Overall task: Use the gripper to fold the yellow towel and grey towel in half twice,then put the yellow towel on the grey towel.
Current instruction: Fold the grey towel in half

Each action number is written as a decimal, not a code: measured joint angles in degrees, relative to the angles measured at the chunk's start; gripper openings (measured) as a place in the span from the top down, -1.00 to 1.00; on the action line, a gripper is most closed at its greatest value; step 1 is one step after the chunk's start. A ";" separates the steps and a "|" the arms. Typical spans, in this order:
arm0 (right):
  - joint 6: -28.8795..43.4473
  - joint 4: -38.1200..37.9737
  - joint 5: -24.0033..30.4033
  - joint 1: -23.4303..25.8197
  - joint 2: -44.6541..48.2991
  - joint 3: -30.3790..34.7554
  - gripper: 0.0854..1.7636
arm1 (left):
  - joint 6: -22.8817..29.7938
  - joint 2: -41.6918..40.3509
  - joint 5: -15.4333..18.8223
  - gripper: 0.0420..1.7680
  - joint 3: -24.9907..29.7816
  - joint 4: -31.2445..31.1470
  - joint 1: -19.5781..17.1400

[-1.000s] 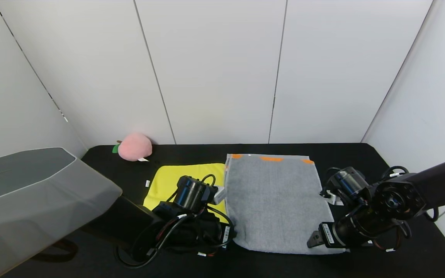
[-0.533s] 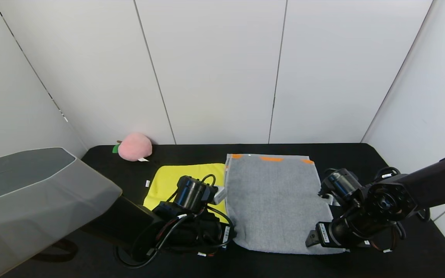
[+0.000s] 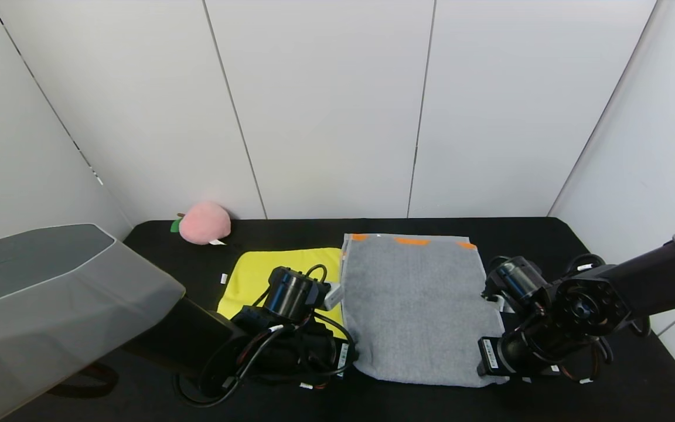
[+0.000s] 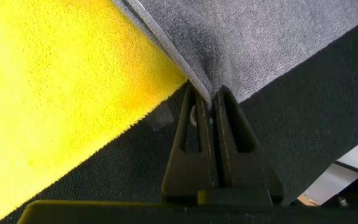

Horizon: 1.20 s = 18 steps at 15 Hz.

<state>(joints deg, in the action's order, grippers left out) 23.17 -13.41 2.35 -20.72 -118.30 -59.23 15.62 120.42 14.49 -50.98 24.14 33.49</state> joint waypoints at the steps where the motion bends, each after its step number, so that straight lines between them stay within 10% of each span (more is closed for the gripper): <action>1: -0.05 0.00 0.00 0.00 -0.02 0.00 0.73 | 0.01 0.01 0.00 0.90 0.00 0.00 0.00; 2: -0.02 0.04 0.05 0.00 -0.02 -0.02 0.95 | 0.01 0.00 0.00 0.90 0.00 0.00 0.00; 18: -0.33 -0.82 0.07 -1.27 7.33 1.44 0.95 | -0.13 -4.10 -0.84 0.90 1.15 0.00 0.50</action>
<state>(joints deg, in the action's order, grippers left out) 22.85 -14.23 2.43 -21.99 -110.97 -57.80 15.48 116.32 13.65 -49.84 24.14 33.99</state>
